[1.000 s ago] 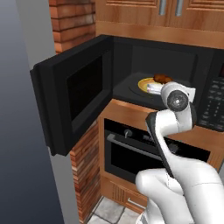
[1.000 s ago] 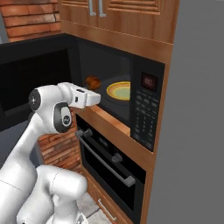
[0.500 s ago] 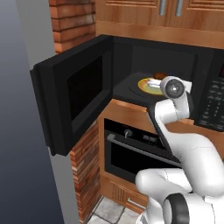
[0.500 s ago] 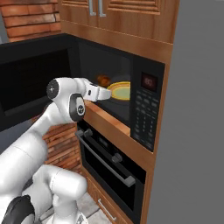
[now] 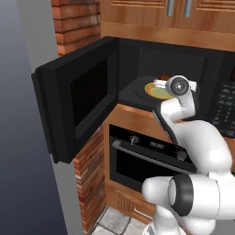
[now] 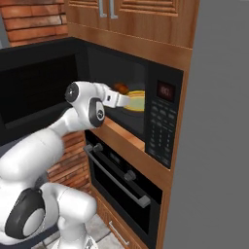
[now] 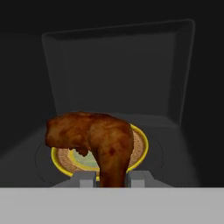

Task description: Transport the chicken drumstick from the fridge to the microwave and turn on the microwave.

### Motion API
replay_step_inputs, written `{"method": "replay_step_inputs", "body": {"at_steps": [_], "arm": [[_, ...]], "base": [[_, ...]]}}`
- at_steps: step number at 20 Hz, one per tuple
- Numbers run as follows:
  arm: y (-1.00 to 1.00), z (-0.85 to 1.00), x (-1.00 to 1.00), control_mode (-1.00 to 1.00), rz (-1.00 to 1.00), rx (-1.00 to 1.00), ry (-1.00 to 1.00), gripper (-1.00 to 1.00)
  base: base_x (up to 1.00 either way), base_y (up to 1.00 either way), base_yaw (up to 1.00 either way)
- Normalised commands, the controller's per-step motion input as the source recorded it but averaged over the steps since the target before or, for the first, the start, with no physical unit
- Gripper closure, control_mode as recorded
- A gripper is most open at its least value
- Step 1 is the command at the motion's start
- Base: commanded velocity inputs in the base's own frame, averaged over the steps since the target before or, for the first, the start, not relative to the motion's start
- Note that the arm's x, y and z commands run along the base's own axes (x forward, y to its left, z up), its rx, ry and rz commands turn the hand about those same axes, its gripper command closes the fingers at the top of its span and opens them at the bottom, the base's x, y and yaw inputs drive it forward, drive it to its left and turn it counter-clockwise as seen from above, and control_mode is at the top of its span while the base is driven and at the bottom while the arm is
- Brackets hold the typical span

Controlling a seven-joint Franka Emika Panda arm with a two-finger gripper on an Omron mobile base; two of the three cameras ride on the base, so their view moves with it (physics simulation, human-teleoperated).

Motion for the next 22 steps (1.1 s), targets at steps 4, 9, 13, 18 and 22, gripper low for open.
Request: {"method": "replay_step_inputs", "body": {"at_steps": [4,9,13,18,22], "arm": [[-0.06,-0.32,0.39,-1.00,0.00,0.01,0.00,1.00],[-0.16,-0.16,0.30,-1.00,0.00,0.03,0.00,1.00],[-0.20,-0.14,0.18,-1.00,0.00,0.05,0.03,1.00],[-0.08,-0.11,0.14,-1.00,0.00,0.04,0.05,1.00],[-0.01,-0.06,0.19,-1.00,0.00,0.02,0.02,1.00]], "base": [[0.00,0.00,0.00],[0.00,0.00,0.00],[0.00,0.00,0.00],[0.00,0.00,0.00],[0.00,0.00,0.00]]}}
